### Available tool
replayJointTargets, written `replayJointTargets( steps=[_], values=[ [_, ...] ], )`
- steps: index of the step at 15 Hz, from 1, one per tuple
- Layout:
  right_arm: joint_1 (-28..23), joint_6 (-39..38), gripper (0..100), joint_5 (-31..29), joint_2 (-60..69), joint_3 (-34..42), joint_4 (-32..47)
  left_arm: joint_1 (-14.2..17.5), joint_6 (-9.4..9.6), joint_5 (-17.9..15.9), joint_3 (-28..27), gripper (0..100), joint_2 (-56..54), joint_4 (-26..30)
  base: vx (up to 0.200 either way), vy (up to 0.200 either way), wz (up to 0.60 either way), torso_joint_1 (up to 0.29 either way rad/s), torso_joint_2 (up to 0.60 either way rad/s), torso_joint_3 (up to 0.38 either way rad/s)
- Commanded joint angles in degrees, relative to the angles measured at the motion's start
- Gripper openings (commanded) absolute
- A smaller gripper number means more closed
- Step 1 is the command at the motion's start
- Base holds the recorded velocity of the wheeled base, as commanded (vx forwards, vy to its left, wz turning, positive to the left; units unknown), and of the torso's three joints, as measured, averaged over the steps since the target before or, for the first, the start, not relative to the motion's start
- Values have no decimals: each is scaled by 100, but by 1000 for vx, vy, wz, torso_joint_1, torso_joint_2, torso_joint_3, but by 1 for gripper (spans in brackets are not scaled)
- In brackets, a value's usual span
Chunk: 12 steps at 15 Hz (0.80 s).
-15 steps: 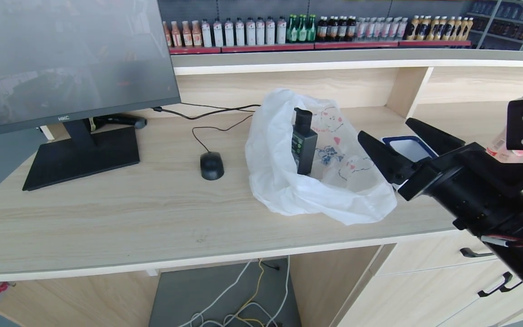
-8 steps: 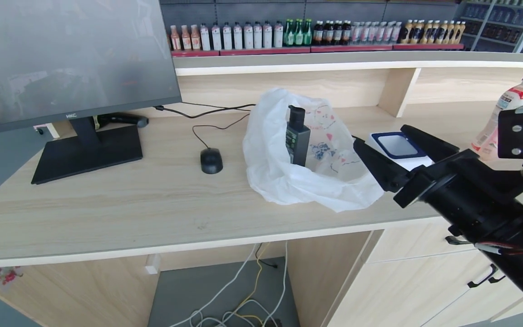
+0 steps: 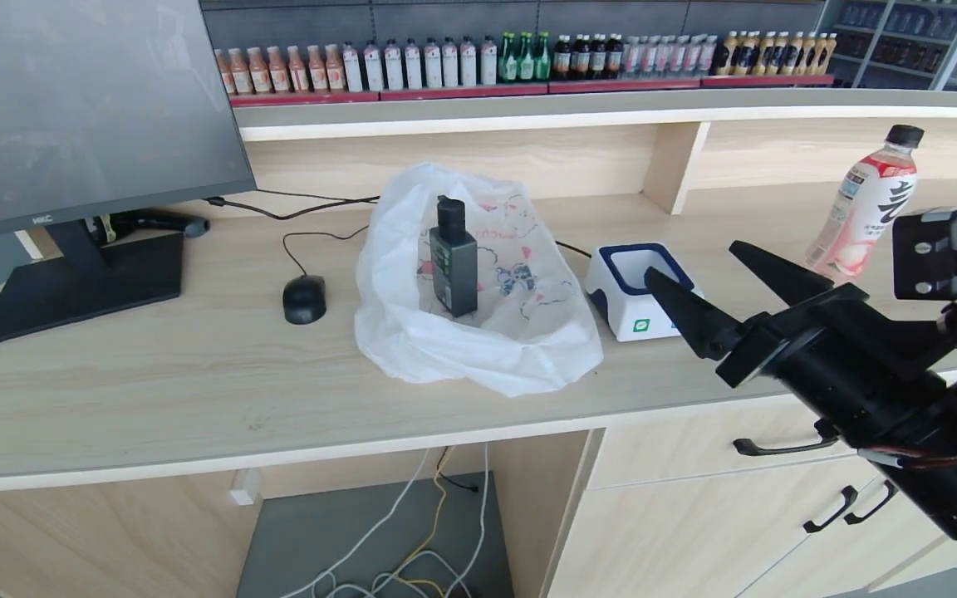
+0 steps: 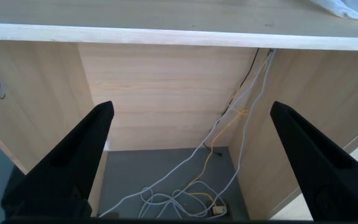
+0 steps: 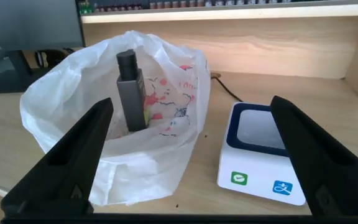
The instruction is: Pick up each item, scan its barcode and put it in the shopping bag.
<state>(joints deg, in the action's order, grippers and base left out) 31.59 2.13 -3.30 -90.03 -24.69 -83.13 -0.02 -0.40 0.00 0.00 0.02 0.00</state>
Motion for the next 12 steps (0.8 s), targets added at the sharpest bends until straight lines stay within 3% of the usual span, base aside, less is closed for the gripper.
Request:
replayJointTargets(
  steps=[1, 12],
  values=[
    [-12, -2, 100, 5, 38, 87, -2, 2, -4, 0, 0, 100, -2, 0, 0, -200, 0, 12, 2, -2],
    [-21, -2, 100, 5, 91, 201, -28, 2, -30, 0, 0, 100, -2, 0, 0, -200, 0, 3, 1, 3]
  ],
)
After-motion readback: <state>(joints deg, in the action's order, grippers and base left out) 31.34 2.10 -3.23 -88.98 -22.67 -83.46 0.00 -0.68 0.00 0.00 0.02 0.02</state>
